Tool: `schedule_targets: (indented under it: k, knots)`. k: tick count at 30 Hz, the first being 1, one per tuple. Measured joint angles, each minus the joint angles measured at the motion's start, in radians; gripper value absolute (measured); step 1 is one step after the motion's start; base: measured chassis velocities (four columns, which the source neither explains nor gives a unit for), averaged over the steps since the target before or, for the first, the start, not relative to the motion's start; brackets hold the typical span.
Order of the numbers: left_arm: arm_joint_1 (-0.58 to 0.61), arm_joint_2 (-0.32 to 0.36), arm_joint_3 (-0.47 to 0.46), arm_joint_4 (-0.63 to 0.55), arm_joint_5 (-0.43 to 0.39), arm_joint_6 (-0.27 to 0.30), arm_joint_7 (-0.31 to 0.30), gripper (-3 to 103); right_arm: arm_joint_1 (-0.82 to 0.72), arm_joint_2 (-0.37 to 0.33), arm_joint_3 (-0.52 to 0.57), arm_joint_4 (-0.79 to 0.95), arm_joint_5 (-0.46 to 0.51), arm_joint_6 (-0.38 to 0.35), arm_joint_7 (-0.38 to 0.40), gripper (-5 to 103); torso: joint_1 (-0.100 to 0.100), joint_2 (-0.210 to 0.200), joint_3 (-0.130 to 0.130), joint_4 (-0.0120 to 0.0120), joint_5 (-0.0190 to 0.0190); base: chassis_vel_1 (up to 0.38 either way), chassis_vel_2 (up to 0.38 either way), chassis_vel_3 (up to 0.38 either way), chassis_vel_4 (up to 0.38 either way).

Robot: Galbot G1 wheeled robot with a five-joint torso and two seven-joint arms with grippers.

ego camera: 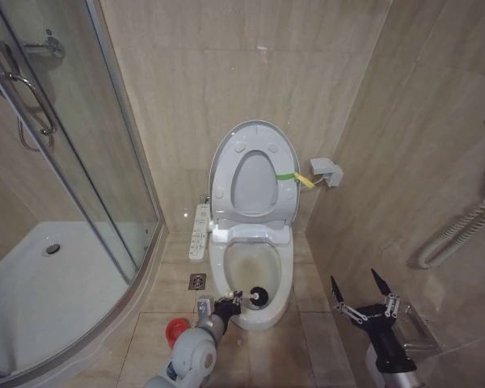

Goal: Open the toilet lid, clean the toilet bowl with a toilet brush, close the toilet lid, and flush.

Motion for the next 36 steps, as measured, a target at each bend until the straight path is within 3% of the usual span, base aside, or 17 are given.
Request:
schedule_targets:
  k: [5, 10, 17, 24, 28, 36]
  knots:
    - [-0.083, -0.005, 0.006, 0.073, -0.033, -0.008, 0.015, 18, 0.0, 0.0, 0.0, 0.0, 0.0, 0.0, 0.0, 100, 0.0, 0.0, 0.0, -0.0002, 0.0001, 0.0, 0.0, 0.0, 0.0]
    - [-0.096, -0.007, 0.01, 0.072, -0.042, -0.006, 0.014, 18, 0.0, 0.0, 0.0, 0.0, 0.0, 0.0, 0.0, 100, 0.0, 0.0, 0.0, -0.0002, 0.0002, 0.0, 0.0, 0.0, 0.0]
    - [-0.017, -0.001, 0.005, -0.06, -0.081, 0.033, -0.043, 18, 0.0, 0.0, 0.0, 0.0, 0.0, 0.0, 0.0, 100, 0.0, 0.0, 0.0, 0.0, 0.0002, 0.0, 0.0, 0.0, 0.0]
    - [0.07, 0.013, -0.032, -0.12, -0.103, 0.045, -0.072, 18, 0.0, 0.0, 0.0, 0.0, 0.0, 0.0, 0.0, 100, 0.0, 0.0, 0.0, 0.0, 0.0002, 0.0, 0.0, 0.0, 0.0]
    - [0.066, 0.012, -0.036, -0.083, -0.109, 0.036, -0.068, 18, 0.0, 0.0, 0.0, 0.0, 0.0, 0.0, 0.0, 100, 0.0, 0.0, 0.0, 0.0002, 0.0001, 0.0, 0.0, 0.0, 0.0]
    - [-0.069, -0.005, -0.007, 0.05, -0.138, 0.019, -0.057, 18, 0.0, 0.0, 0.0, 0.0, 0.0, 0.0, 0.0, 100, 0.0, 0.0, 0.0, -0.0002, 0.0001, 0.0, 0.0, 0.0, 0.0]
